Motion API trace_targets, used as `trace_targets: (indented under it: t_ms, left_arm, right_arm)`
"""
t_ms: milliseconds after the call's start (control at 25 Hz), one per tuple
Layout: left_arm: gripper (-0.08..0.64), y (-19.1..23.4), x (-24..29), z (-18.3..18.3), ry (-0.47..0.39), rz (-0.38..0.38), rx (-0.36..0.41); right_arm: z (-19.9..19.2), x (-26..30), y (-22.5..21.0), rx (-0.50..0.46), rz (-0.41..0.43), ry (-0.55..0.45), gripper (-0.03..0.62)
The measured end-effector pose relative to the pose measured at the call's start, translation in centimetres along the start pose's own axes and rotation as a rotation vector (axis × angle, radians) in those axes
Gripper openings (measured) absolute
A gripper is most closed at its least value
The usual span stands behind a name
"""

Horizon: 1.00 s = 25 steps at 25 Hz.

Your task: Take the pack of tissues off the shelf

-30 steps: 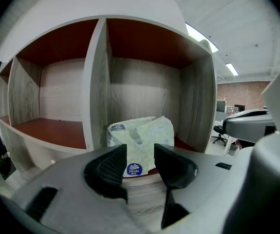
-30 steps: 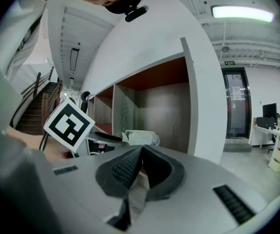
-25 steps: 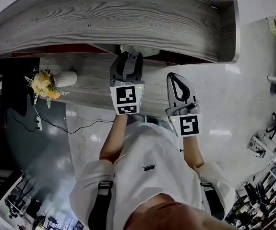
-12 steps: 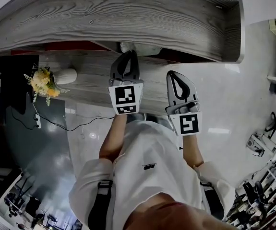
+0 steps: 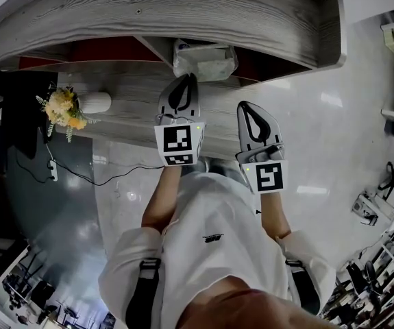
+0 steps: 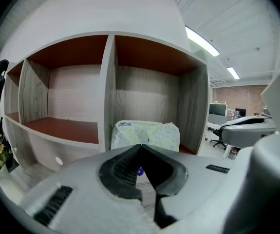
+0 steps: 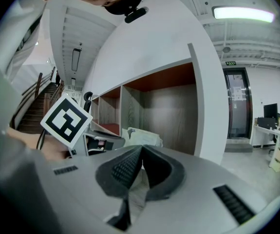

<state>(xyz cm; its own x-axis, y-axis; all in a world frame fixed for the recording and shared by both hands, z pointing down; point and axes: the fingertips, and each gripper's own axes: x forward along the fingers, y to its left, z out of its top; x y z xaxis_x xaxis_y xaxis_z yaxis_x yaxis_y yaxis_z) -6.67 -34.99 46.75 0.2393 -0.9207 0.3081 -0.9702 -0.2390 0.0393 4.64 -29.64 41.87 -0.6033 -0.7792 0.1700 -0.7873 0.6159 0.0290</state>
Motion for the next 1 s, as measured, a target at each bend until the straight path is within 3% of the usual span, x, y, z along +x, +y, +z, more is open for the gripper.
trace_targets:
  t_ms: [1000]
  left_arm:
    - [0.026, -3.5, -7.2, -4.3, 0.028, -0.057, -0.011]
  right_arm:
    - [-2.3, -4.2, 3.5, -0.011, 0.029, 0.011, 0.026]
